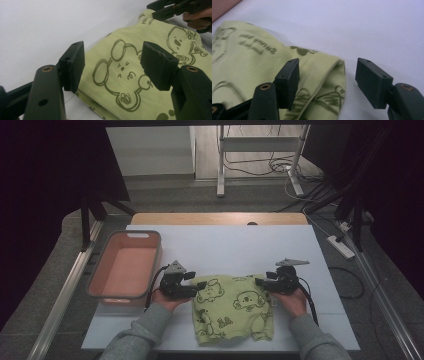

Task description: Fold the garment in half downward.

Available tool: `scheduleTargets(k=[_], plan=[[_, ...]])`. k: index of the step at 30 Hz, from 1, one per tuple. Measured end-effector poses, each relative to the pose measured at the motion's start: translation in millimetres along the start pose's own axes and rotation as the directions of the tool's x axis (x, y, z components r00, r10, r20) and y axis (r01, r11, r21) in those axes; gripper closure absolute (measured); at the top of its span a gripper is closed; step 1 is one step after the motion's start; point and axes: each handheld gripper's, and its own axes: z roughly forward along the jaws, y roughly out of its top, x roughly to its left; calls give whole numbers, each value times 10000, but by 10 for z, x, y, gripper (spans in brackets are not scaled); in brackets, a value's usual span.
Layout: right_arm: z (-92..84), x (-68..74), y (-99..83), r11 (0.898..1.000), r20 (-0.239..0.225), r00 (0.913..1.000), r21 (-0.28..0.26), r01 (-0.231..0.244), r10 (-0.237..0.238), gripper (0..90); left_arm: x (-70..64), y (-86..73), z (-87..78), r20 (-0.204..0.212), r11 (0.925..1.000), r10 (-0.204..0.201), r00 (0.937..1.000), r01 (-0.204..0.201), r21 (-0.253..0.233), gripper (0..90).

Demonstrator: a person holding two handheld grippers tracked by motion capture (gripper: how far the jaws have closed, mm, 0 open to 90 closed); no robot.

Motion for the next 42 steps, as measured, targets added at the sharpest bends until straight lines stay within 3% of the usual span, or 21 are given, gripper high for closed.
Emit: scheduleTargets(k=[6, 10, 16, 19, 22, 29, 42], plan=[[108, -15, 11, 9998, -158, 9999, 183, -50, 53, 357, 0, 0, 4, 25, 10000, 3, 10000, -3, 11, 362], [129, 26, 8, 9997, -334, 9994, 233, 121, -113, 428, -12, -1, 11, 32, 10000, 49, 10000, -49, 40, 362], [135, 86, -7, 9965, -547, 9962, 469, 697, -671, 723, -7, -3, 10, 32, 10000, 25, 10000, -25, 47, 362], [126, 93, -8, 9964, -541, 9965, 524, 667, -639, 780, -6, -3, 5, 41, 10000, 13, 10000, -13, 21, 362], [97, 94, -4, 9958, -293, 9963, 412, 821, -810, 803, -7, -2, 1, 37, 10000, 16, 10000, -16, 0, 362], [35, 43, 1, 9973, 4, 9974, 86, 725, -725, 815, -2, -2, -1, 15, 10000, -1, 10000, 1, -11, 362], [-106, -160, -3, 9992, 708, 9974, -357, 167, -142, 817, -6, 1, -2, 5, 10000, 29, 10000, -29, -22, 361]])
